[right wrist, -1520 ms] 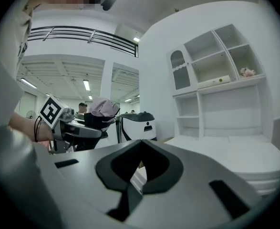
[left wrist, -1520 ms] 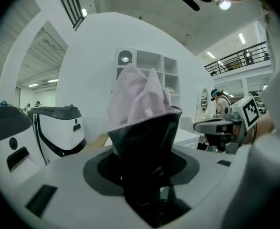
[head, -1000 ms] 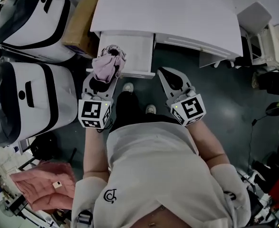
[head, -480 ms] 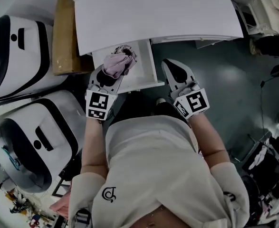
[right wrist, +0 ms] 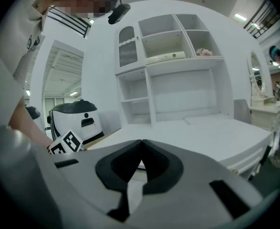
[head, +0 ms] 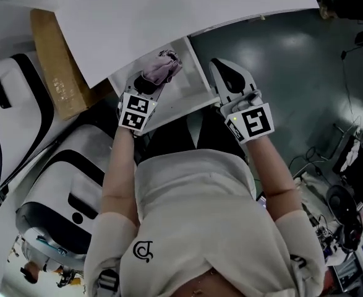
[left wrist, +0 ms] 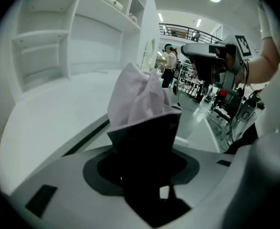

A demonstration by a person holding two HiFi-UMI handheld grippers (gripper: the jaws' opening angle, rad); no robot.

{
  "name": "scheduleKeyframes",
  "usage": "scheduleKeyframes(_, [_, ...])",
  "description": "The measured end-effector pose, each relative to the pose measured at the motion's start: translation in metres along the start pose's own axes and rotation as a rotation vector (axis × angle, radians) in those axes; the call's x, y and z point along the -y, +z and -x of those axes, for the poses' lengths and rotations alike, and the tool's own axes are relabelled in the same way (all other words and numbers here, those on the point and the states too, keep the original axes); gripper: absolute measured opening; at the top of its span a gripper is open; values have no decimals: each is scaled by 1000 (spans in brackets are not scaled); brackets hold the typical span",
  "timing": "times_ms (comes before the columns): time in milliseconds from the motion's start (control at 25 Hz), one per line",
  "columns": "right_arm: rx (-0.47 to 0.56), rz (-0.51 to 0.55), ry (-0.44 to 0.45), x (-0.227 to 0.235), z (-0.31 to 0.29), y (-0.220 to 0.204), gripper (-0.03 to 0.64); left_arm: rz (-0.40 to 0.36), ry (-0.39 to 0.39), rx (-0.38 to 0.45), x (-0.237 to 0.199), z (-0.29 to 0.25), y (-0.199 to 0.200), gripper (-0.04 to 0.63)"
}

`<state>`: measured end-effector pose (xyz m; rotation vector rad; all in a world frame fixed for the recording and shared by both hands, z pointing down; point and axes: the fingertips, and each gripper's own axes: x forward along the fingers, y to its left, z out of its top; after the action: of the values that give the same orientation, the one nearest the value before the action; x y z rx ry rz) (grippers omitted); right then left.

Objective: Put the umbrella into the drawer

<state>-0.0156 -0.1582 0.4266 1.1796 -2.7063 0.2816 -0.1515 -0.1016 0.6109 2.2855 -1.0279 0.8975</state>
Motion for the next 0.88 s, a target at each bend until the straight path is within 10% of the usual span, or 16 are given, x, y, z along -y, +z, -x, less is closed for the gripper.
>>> scheduleKeyframes(880, [-87,-145,-96,8,-40,-56,6,-19,-157,-298,-11,-120,-113,230])
